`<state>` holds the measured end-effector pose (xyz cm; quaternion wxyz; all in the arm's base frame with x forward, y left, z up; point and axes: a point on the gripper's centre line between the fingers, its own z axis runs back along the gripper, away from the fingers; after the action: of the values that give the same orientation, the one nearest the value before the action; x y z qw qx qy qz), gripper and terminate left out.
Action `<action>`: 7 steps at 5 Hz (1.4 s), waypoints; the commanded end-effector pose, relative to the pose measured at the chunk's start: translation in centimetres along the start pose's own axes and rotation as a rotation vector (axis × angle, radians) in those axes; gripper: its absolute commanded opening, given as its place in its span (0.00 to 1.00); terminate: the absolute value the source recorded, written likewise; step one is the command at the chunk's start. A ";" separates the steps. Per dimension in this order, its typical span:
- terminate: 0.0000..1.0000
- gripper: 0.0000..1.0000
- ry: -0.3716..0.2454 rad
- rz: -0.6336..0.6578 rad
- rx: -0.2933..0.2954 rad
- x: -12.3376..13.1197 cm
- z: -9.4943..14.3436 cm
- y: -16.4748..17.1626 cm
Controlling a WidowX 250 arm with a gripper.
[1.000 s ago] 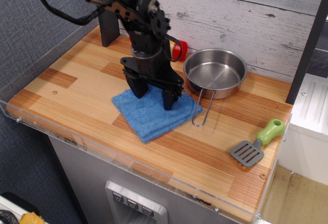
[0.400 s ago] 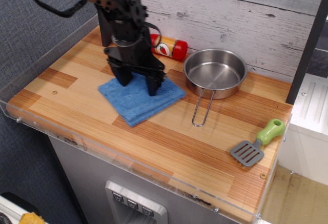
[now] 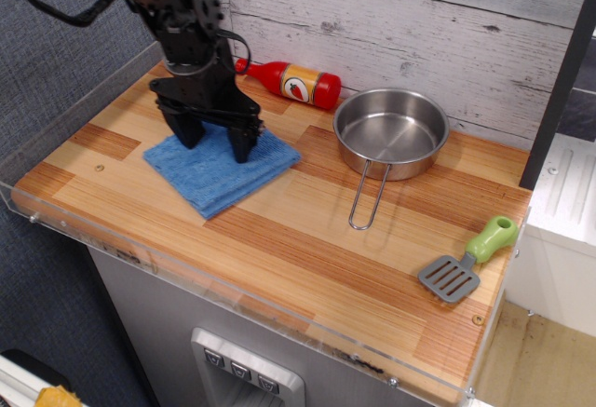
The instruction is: Move the napkin below the ketchup
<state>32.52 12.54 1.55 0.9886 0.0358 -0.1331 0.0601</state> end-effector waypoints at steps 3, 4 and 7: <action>0.00 1.00 -0.091 0.037 0.003 0.0 3.3 1.9; 0.00 1.00 -0.116 0.036 0.002 0.4 4.1 2.1; 0.00 1.00 -0.175 -0.045 -0.035 2.4 8.5 1.2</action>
<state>32.17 13.05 8.57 0.9807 0.0151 -0.1912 0.0371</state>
